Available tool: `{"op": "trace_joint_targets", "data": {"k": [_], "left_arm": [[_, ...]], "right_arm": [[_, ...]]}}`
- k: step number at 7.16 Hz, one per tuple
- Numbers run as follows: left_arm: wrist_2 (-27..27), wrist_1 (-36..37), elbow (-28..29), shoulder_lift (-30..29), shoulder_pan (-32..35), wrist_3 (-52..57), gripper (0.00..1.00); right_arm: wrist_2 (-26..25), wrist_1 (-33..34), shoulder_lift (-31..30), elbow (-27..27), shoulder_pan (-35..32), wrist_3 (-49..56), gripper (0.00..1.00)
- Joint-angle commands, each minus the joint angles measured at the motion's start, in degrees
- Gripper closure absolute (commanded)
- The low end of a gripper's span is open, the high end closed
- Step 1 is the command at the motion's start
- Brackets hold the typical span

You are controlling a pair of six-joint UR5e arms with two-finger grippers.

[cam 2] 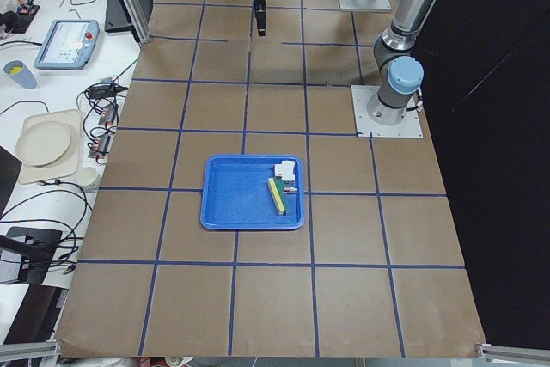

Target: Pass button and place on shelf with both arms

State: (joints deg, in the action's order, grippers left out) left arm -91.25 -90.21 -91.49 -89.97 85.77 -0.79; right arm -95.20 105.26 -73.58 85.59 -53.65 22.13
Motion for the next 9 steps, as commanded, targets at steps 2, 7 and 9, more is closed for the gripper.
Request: {"op": "trace_joint_targets", "data": {"k": [2,7,9], "left_arm": [[-0.3,-0.1,0.1,0.1,-0.1,0.0,0.00],[-2.0,0.0,0.3,0.1,-0.1,0.3,0.00],[-2.0,0.0,0.4,0.1,-0.2,0.2,0.00]], "right_arm": [[0.1,-14.6,-9.6,-0.1,-0.5,-2.0,0.00],[0.5,-24.8,-17.6,0.5,-27.1,-21.4,0.00],[0.6,-24.2,-20.2,6.3,-32.5,-22.8,0.00]]}}
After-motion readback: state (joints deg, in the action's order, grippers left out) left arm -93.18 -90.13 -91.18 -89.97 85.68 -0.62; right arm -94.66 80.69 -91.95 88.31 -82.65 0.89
